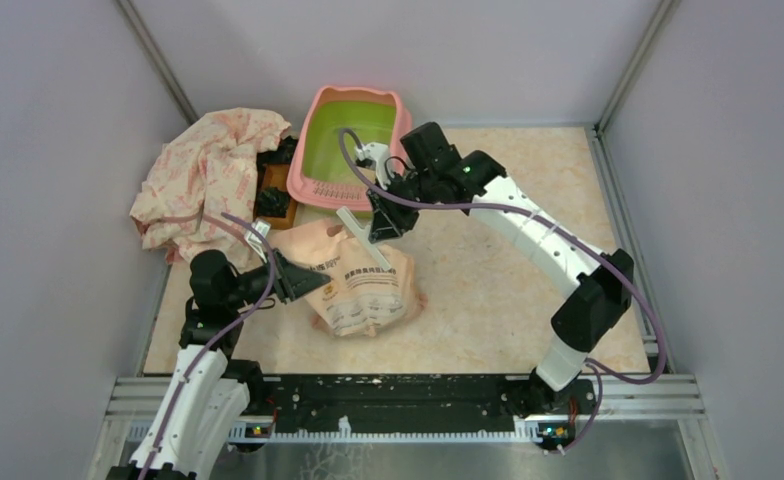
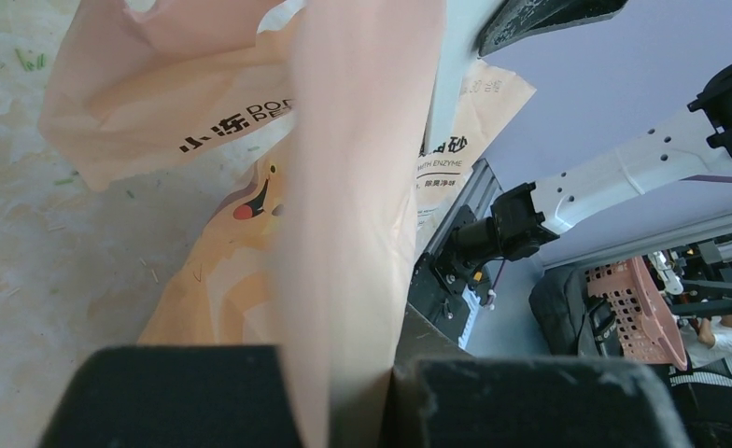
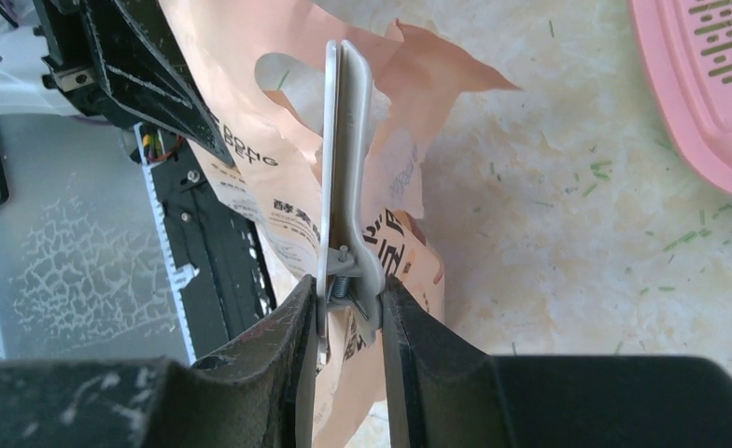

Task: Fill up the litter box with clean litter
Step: Clamp the cat litter bag at the center of the board.

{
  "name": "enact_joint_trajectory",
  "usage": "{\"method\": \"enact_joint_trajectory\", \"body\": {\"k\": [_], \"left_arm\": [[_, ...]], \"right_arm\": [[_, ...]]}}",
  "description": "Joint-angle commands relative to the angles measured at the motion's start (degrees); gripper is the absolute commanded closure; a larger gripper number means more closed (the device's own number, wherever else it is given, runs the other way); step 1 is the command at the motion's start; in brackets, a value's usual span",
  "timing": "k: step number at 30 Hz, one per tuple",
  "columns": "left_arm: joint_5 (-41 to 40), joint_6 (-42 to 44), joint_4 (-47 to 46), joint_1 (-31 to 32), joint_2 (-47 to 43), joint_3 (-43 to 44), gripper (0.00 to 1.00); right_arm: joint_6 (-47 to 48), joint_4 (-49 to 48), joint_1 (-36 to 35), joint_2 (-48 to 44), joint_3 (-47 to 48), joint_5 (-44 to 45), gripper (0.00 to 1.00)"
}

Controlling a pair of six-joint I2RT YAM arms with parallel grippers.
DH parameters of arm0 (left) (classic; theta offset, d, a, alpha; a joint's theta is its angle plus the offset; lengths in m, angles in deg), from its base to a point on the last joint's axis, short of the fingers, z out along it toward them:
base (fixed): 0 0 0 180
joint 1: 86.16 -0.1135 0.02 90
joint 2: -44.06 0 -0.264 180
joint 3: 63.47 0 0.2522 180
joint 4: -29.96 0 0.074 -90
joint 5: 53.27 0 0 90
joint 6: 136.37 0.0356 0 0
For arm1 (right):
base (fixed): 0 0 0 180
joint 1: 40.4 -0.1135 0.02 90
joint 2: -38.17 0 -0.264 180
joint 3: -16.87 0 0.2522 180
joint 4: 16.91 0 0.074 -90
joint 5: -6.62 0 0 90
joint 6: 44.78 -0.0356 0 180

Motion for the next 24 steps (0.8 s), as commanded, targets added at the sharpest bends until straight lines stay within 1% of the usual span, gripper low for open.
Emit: {"method": "enact_joint_trajectory", "body": {"k": [1,13,14,15,24], "left_arm": [[1.42,-0.80,-4.94,-0.58,-1.01,0.01,0.97],[2.61,-1.41,-6.25,-0.64,-1.35,-0.39,0.97],[2.69,-1.48,-6.39,-0.59,-1.34,-0.42,0.97],[2.80,-1.57,-6.51,-0.60,-1.39,-0.43,0.97],[3.67,-2.43,-7.96,-0.67,-1.45,-0.91,0.97]], "right_arm": [[2.23,4.97,-0.68,-0.01,3.63,0.73,0.88],[4.84,8.14,-0.65,-0.44,5.10,1.27,0.93],[4.95,8.39,-0.69,-0.36,5.38,1.23,0.95],[5.23,8.69,-0.62,-0.16,5.87,1.12,1.00],[4.36,7.32,-0.69,-0.27,5.98,0.09,1.00]]}}
